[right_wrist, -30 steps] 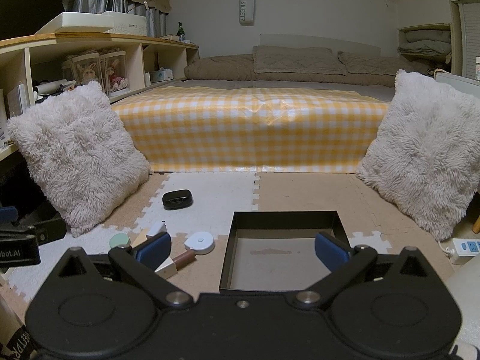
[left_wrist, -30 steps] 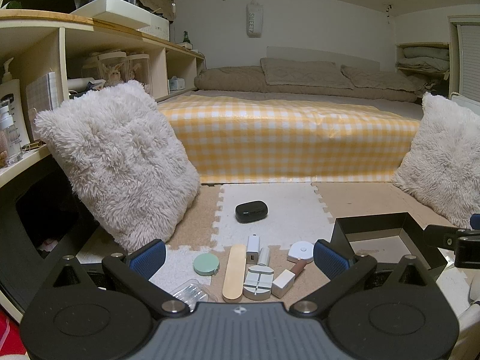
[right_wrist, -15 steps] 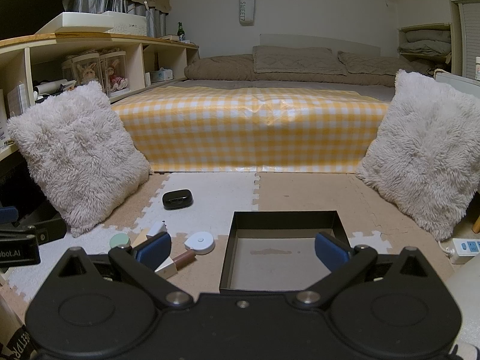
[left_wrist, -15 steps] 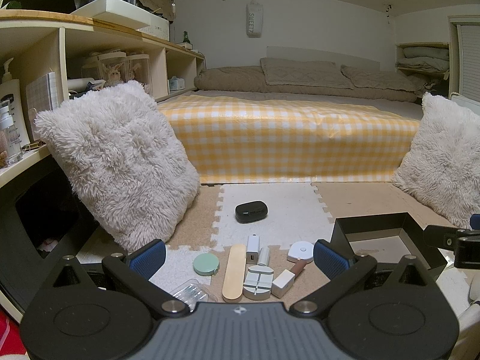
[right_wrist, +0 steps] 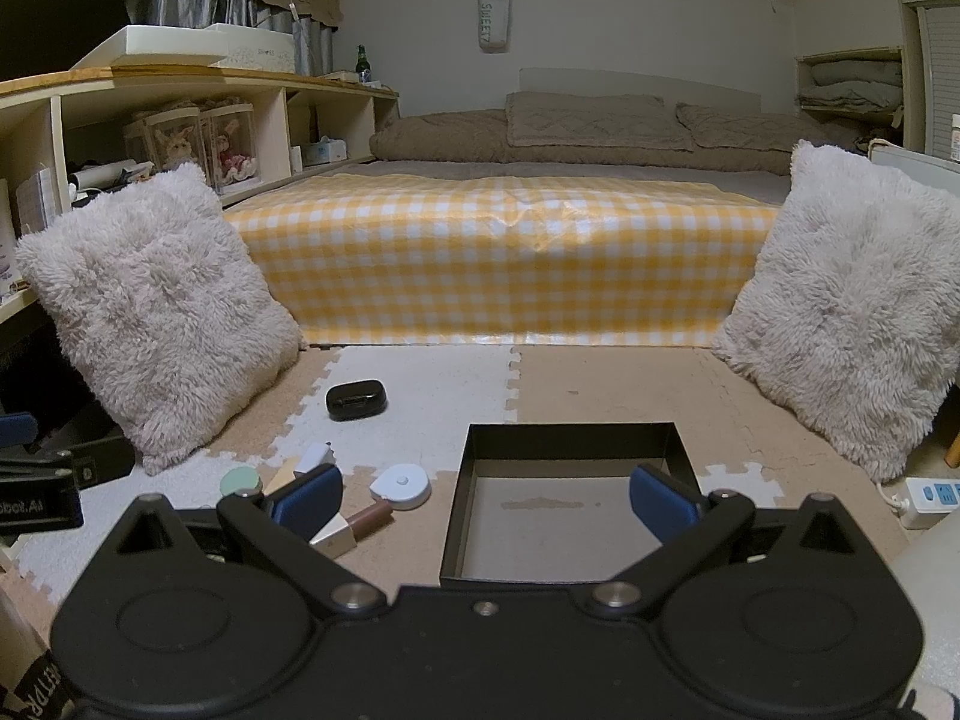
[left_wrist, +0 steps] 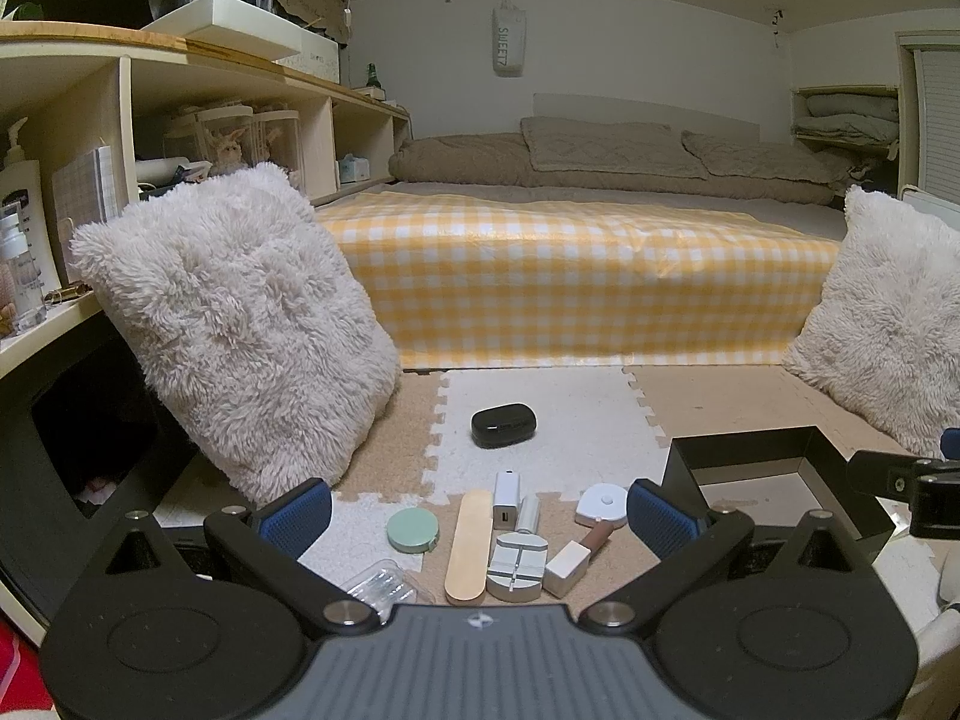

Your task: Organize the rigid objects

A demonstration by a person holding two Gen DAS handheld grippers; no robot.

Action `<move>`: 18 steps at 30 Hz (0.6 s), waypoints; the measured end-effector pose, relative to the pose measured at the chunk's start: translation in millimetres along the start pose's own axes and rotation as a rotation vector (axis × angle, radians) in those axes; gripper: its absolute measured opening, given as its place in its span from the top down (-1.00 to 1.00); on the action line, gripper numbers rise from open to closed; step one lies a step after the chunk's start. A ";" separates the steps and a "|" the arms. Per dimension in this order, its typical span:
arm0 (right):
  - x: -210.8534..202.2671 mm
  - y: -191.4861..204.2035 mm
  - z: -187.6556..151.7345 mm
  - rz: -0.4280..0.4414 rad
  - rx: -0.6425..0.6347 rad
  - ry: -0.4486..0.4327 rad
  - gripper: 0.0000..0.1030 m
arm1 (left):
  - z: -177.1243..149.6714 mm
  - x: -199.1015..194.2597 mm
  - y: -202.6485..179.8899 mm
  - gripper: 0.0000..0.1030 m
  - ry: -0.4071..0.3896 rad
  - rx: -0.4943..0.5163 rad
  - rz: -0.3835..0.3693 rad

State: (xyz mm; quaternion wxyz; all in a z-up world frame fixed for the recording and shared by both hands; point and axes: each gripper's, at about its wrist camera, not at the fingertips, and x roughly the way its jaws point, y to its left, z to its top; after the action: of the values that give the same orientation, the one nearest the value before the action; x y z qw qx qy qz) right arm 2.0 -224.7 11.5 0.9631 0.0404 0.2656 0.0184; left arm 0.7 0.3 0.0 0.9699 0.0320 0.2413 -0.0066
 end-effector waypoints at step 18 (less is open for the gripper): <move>16.4 -39.6 50.0 -0.026 0.046 -0.052 -1.00 | 18.5 14.0 7.8 -1.00 -0.015 -0.067 -0.008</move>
State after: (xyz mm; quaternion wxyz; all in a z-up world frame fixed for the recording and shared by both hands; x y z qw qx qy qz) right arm 42.3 -266.6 42.5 0.9687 0.0597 0.2411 -0.0014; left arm 22.0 6.9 10.2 0.9722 -0.0018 0.2341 -0.0027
